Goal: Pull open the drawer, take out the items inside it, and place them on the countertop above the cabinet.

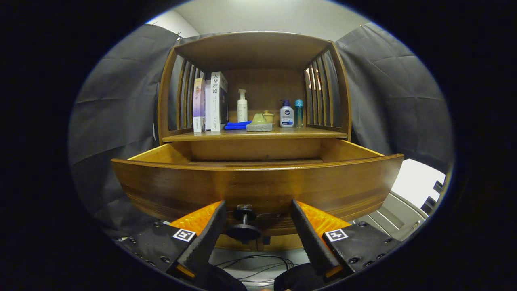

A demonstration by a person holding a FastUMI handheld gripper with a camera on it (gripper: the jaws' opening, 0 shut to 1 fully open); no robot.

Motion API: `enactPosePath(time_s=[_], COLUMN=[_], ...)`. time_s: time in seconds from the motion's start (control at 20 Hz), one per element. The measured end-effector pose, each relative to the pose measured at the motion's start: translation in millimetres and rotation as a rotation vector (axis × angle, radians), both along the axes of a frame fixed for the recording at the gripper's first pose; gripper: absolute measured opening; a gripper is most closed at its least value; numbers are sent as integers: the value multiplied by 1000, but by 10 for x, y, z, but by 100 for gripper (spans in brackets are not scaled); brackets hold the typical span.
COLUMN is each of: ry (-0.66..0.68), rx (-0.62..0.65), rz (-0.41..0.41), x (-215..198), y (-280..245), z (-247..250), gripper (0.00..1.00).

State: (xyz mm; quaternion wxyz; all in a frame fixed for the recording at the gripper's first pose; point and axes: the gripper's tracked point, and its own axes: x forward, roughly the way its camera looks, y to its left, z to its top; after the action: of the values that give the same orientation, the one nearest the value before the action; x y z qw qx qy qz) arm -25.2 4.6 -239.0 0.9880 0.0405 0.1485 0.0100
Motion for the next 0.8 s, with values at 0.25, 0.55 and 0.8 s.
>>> enactPosePath(time_s=[0.25, 0.55, 0.8], ry=[6, -7, 6], rx=[22, 32, 89], rz=[7, 1, -15], x=[130, 419, 708], y=[13, 41, 104], z=[2, 42, 98], gripper=[100, 100, 100])
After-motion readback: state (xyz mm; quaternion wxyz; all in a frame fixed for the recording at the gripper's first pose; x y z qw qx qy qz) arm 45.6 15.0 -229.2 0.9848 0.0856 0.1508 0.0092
